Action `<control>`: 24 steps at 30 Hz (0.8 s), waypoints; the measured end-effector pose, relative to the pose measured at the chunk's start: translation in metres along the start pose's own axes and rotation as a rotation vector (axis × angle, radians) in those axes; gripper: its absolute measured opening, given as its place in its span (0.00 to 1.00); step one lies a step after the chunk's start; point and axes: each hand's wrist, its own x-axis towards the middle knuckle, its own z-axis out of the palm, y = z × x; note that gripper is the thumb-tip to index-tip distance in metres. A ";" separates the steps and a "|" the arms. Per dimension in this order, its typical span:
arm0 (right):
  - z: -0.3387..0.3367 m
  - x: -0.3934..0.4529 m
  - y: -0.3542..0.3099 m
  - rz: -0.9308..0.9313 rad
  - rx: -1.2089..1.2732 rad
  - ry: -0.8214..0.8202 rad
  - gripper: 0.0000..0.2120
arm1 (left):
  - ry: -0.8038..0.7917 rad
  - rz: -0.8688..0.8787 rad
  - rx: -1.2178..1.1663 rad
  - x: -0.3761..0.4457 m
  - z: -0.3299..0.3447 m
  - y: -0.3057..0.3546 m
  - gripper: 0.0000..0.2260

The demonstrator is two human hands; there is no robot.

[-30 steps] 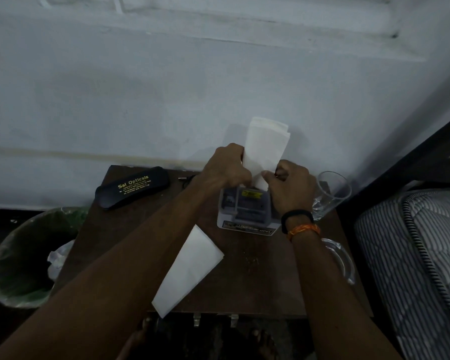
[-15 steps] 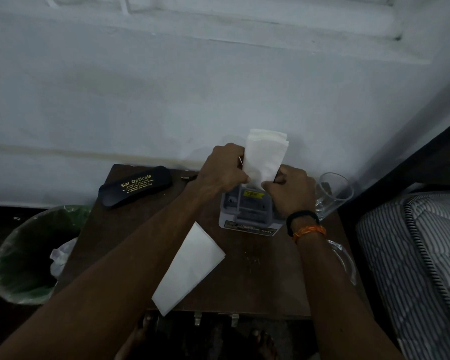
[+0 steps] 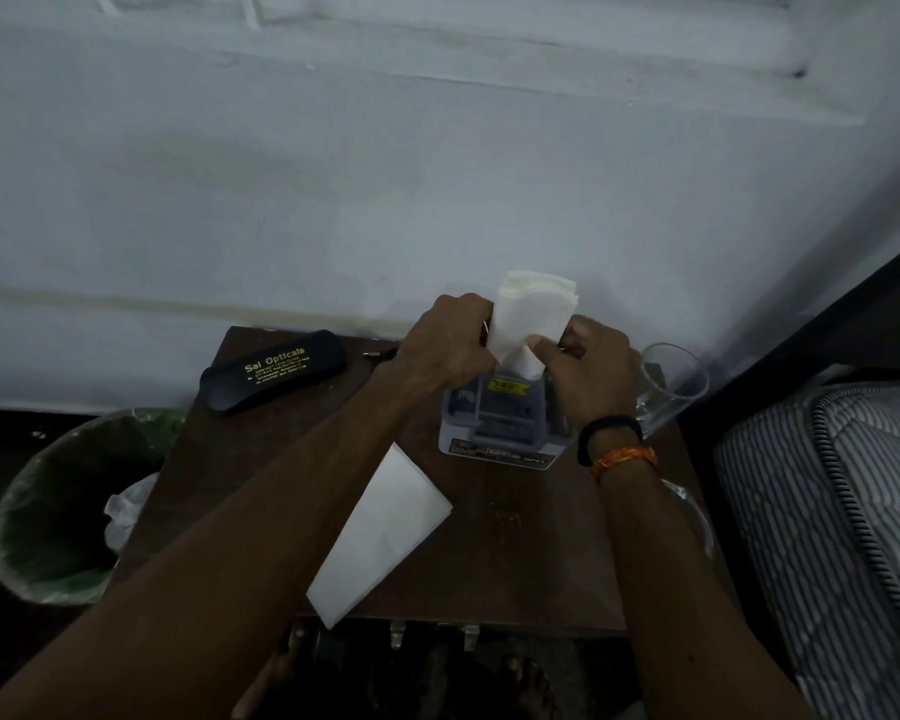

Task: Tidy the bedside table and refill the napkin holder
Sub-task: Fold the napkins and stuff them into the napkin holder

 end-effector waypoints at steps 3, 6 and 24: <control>0.001 0.000 0.002 0.013 -0.021 -0.014 0.08 | -0.003 0.009 -0.008 -0.001 0.003 -0.002 0.21; 0.000 0.000 0.003 0.006 -0.031 -0.022 0.07 | 0.006 0.019 -0.016 -0.002 0.005 -0.002 0.20; 0.010 -0.003 0.010 -0.122 -0.334 -0.029 0.15 | 0.140 0.069 -0.057 -0.001 0.003 0.001 0.15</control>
